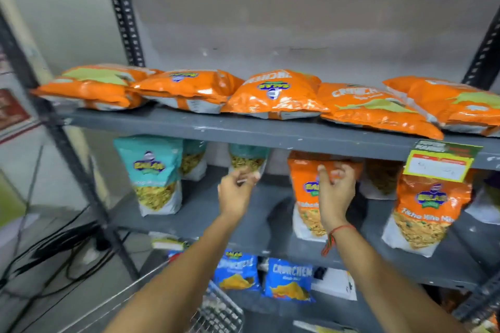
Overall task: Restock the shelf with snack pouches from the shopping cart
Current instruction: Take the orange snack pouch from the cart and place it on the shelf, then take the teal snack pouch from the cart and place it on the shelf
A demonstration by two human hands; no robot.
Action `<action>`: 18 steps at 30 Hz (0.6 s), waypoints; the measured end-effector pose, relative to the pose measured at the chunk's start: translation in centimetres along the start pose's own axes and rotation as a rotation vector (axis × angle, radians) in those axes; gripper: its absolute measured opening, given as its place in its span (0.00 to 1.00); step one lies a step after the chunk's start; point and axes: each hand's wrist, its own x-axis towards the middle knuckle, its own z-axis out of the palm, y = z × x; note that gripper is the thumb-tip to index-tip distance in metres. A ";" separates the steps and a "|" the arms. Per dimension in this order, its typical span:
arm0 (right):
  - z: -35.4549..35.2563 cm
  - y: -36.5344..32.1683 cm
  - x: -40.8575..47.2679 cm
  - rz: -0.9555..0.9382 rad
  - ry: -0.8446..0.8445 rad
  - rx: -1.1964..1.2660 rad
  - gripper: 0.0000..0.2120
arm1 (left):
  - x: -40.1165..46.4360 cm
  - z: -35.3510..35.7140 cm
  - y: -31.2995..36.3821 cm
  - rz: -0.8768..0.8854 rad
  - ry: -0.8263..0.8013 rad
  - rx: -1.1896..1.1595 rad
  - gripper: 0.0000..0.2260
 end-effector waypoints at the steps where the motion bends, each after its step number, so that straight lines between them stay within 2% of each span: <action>1: 1.6 -1.3 -1.8 -0.012 -0.060 0.048 0.12 | -0.4 -2.7 0.4 0.015 0.028 -0.022 0.14; 4: 6.9 -4.8 -8.1 -0.052 -0.268 0.173 0.12 | -1.5 -12.2 0.6 0.061 0.158 -0.040 0.09; 7: 12.3 -7.0 -15.5 -0.034 -0.566 0.186 0.11 | -3.4 -23.0 -0.9 0.027 0.332 -0.008 0.15; 9: 15.4 -6.8 -20.7 0.036 -0.814 0.174 0.14 | -5.4 -29.5 -3.0 -0.032 0.449 0.028 0.15; 14: 19.6 -0.9 -32.6 0.238 -1.377 -0.063 0.20 | -12.8 -40.5 -11.6 -0.354 0.674 0.229 0.13; 16: 20.4 3.3 -35.8 0.280 -1.567 -0.238 0.21 | -16.9 -42.5 -15.4 -0.524 0.728 0.363 0.10; 18: 20.9 8.1 -38.4 0.323 -1.746 -0.418 0.18 | -21.1 -43.3 -19.5 -0.738 0.733 0.459 0.10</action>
